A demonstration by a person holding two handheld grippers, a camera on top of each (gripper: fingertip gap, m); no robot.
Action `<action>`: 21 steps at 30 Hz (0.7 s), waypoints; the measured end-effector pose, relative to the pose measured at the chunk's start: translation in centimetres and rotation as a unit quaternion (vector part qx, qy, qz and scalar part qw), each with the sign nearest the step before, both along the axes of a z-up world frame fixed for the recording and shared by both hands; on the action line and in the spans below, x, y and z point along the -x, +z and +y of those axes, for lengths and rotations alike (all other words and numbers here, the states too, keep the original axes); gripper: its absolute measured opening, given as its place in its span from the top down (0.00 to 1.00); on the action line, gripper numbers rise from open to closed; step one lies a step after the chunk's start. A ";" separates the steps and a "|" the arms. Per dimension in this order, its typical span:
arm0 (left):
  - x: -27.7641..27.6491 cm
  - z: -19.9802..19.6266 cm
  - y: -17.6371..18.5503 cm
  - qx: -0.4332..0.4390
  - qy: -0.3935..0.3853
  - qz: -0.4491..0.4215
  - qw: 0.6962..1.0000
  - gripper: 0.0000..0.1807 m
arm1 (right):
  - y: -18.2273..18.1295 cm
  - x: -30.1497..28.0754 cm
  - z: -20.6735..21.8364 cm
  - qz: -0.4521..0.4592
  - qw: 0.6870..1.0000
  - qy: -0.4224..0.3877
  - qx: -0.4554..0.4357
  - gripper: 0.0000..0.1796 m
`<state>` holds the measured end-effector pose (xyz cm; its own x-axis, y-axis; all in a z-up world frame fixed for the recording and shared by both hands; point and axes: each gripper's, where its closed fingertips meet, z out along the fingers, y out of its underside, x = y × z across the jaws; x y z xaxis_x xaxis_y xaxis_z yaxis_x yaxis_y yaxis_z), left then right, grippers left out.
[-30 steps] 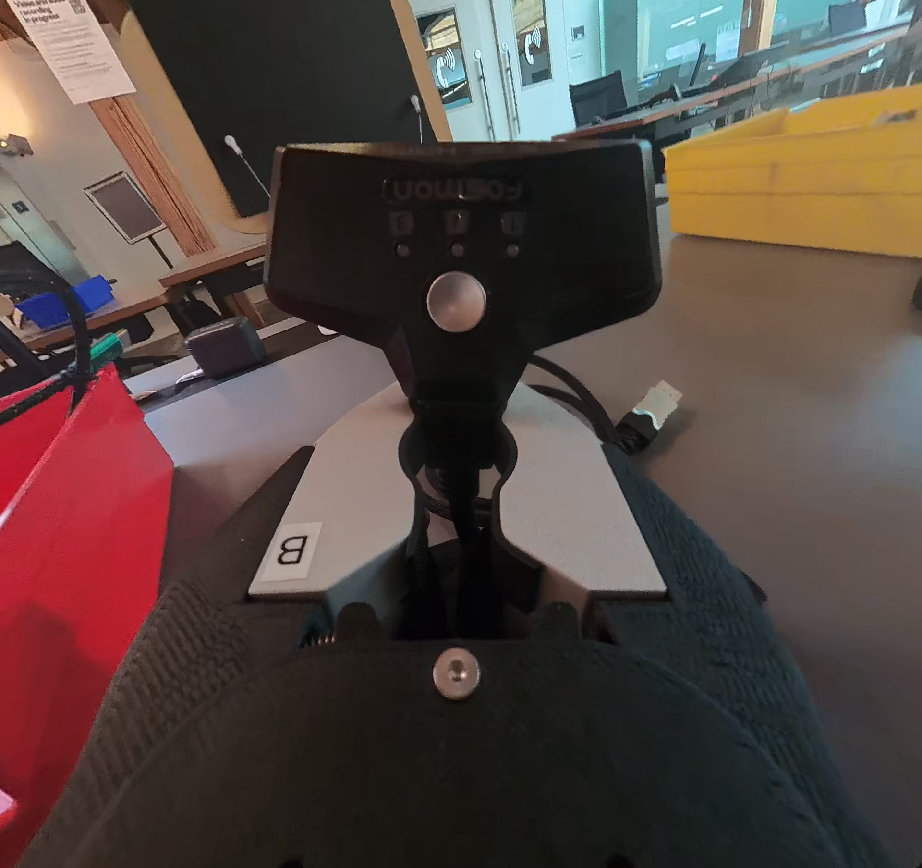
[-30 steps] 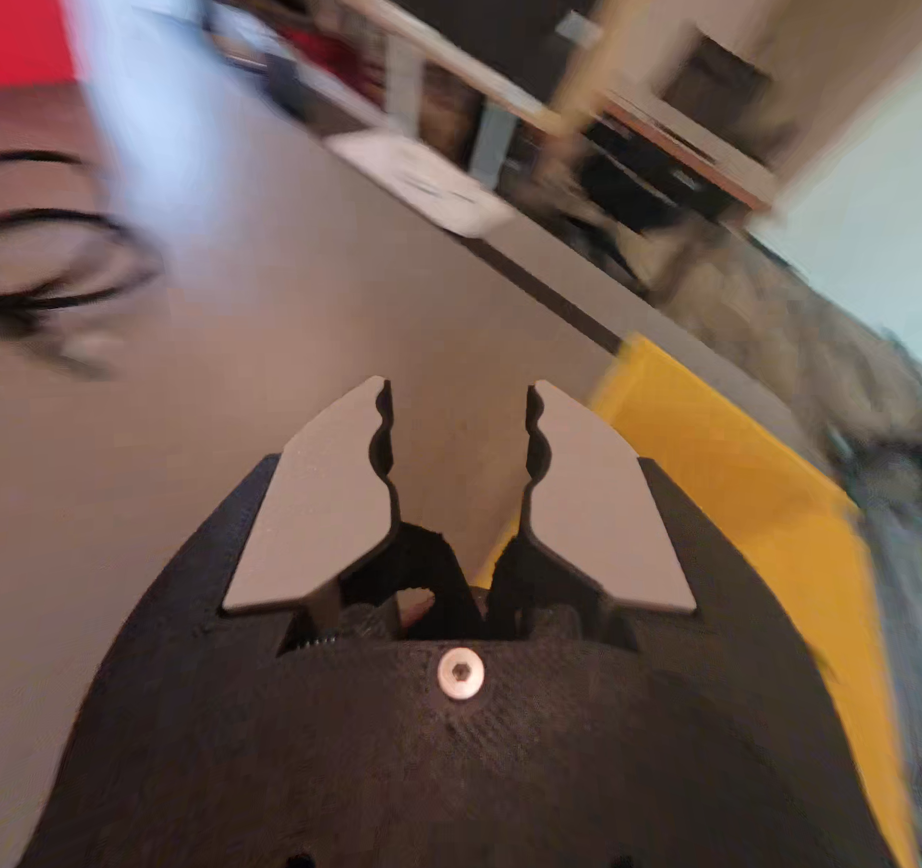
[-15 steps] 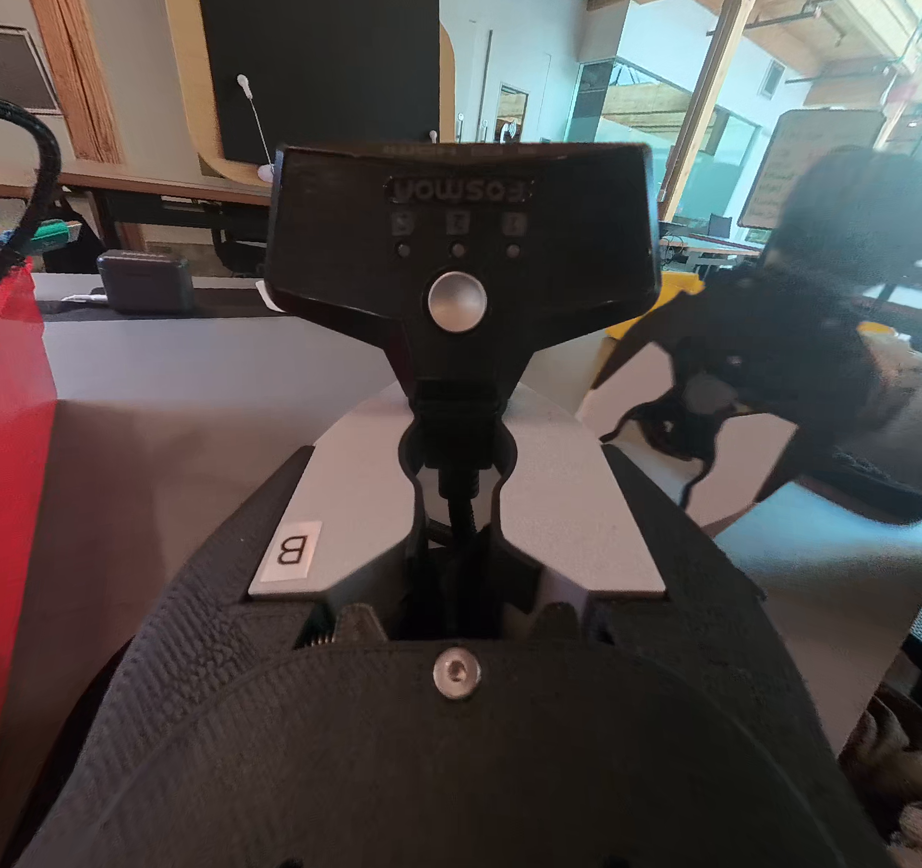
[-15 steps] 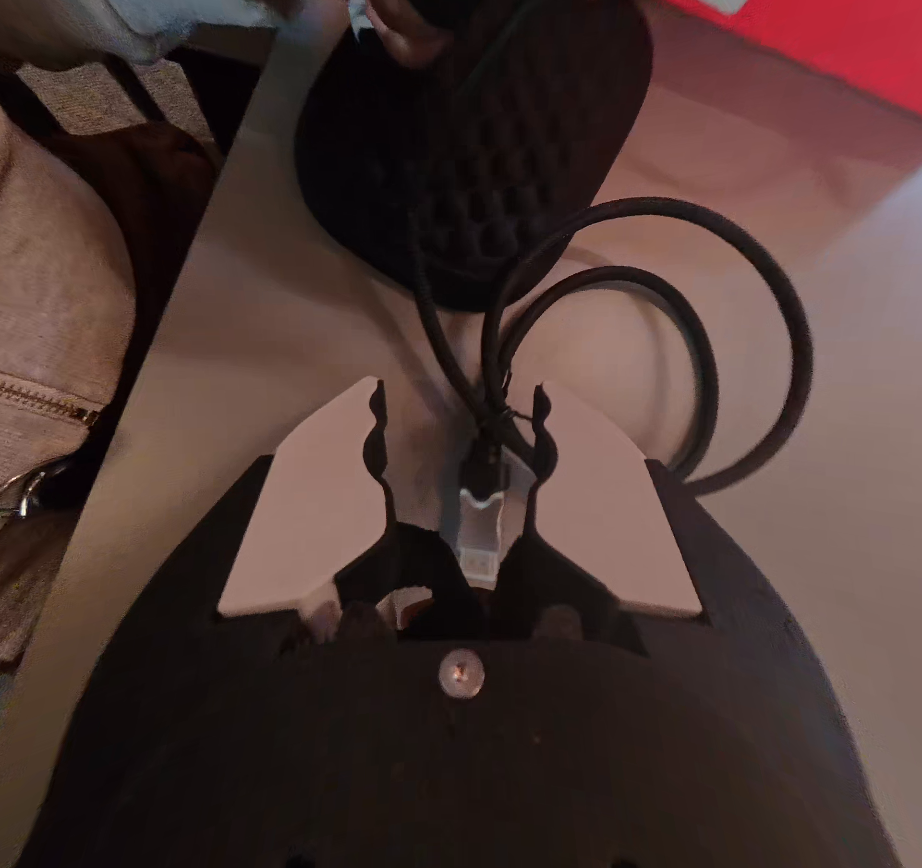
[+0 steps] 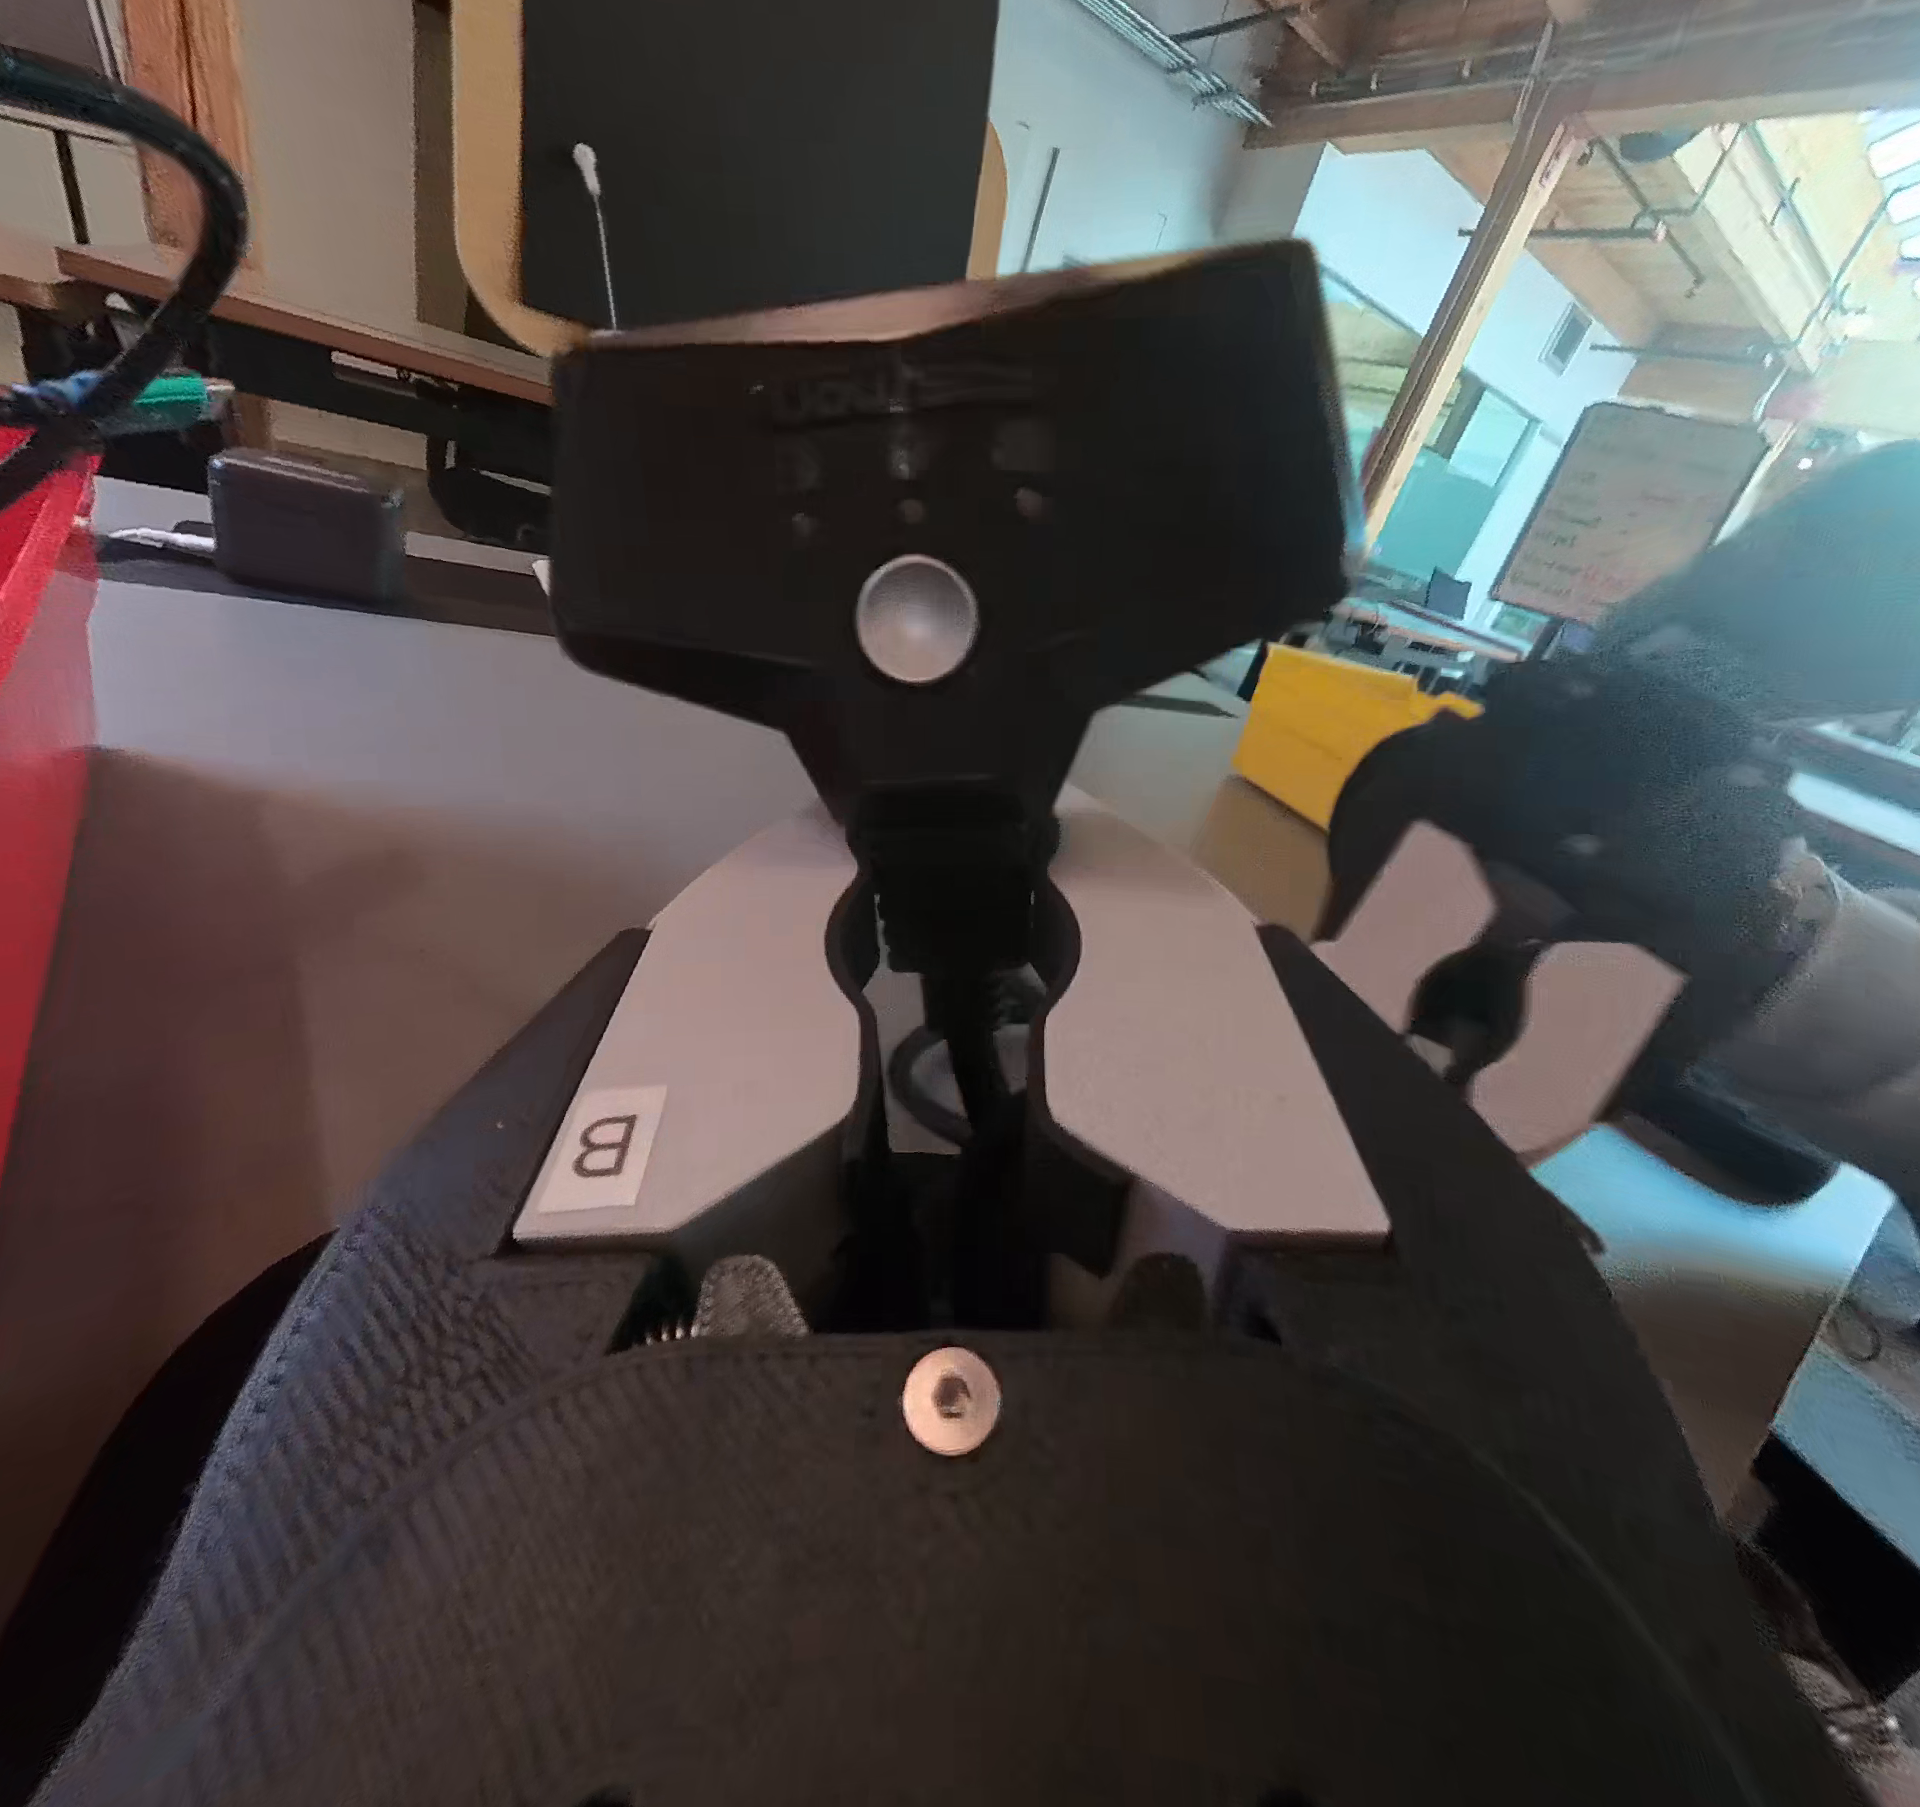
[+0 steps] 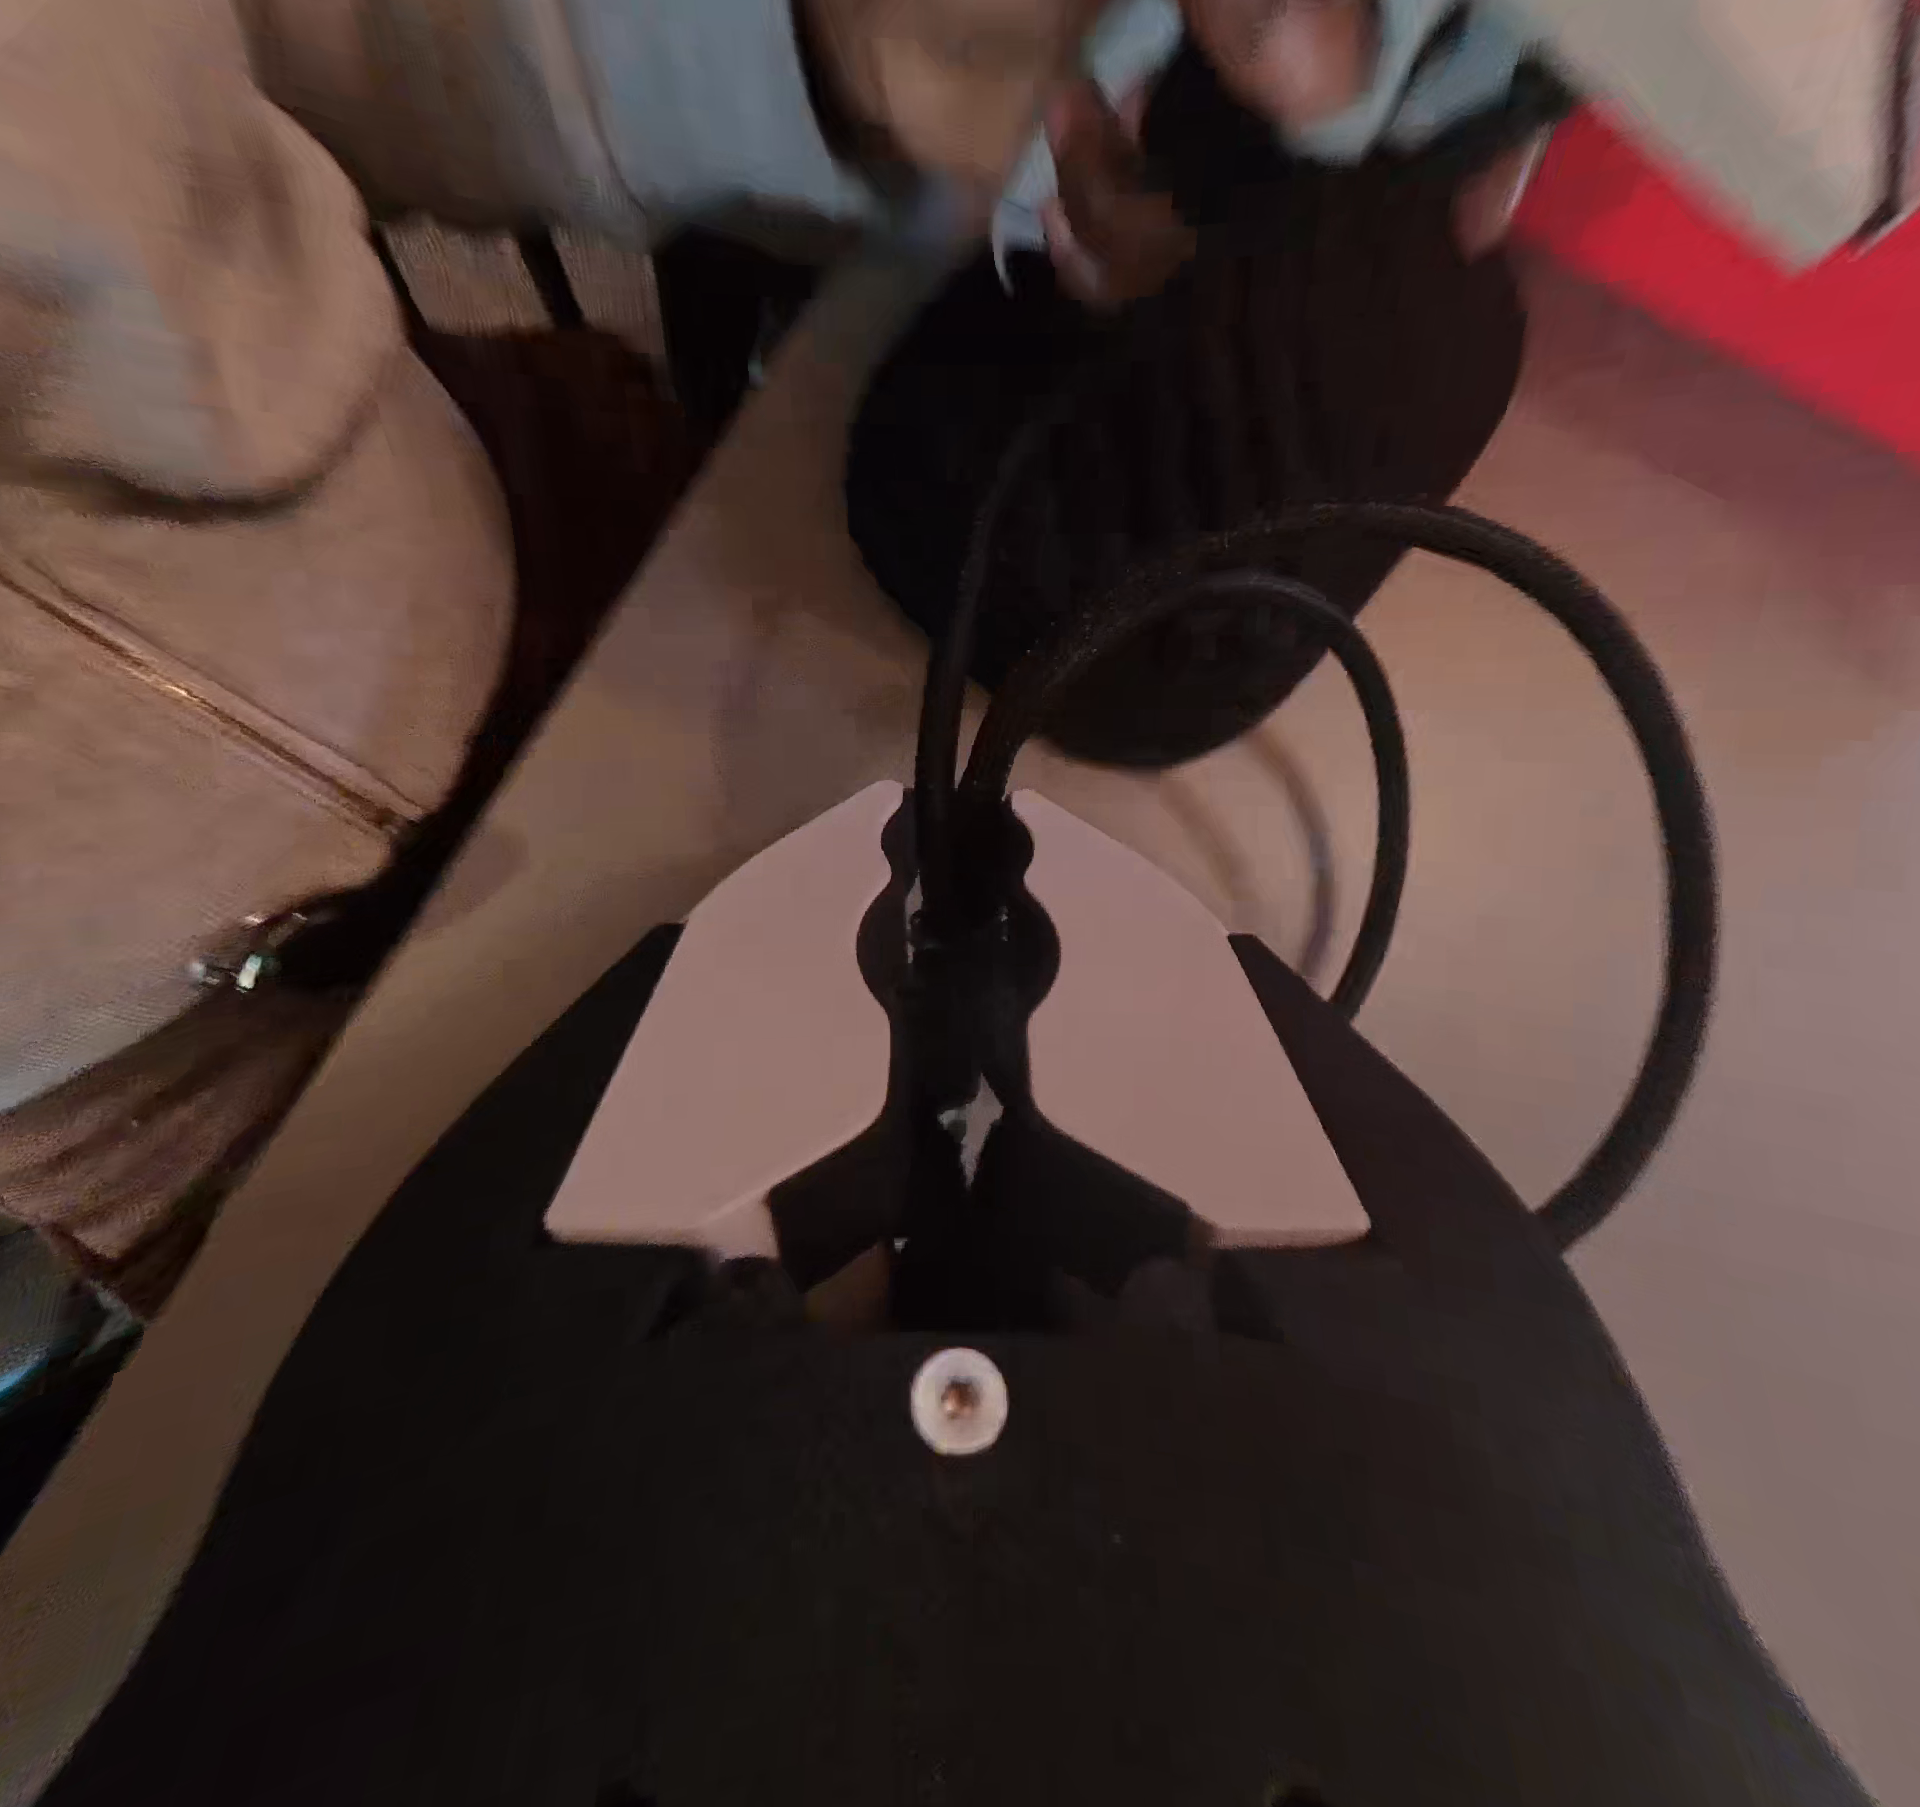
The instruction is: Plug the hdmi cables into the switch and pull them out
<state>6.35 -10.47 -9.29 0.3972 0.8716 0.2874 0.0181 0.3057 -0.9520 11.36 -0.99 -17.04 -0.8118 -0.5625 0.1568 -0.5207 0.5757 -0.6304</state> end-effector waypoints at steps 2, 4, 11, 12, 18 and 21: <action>0.0 -0.3 0.0 -0.024 -0.006 -0.005 1.000 0.85 | 2.7 -1.3 0.4 -0.011 0.998 0.013 0.062 0.92; -0.1 -0.2 0.1 -0.038 -0.026 -0.006 0.999 0.81 | 5.8 -2.4 0.7 -0.038 0.992 0.017 0.121 0.92; -1.6 1.8 0.8 -0.079 -0.144 0.007 0.986 0.71 | 12.5 -4.0 1.0 -0.193 0.956 0.003 0.221 0.92; -1.8 2.1 0.9 -0.090 -0.165 0.004 0.982 0.70 | 13.0 -4.0 0.9 -0.224 0.948 -0.005 0.224 0.92; -4.8 2.2 2.5 -0.215 -0.340 0.024 0.915 0.66 | 17.0 -2.2 0.6 -0.407 0.872 -0.074 0.261 0.92; -6.0 1.8 3.1 -0.219 -0.363 0.062 0.904 0.65 | 19.7 -0.5 1.6 -0.459 0.827 -0.089 0.312 0.91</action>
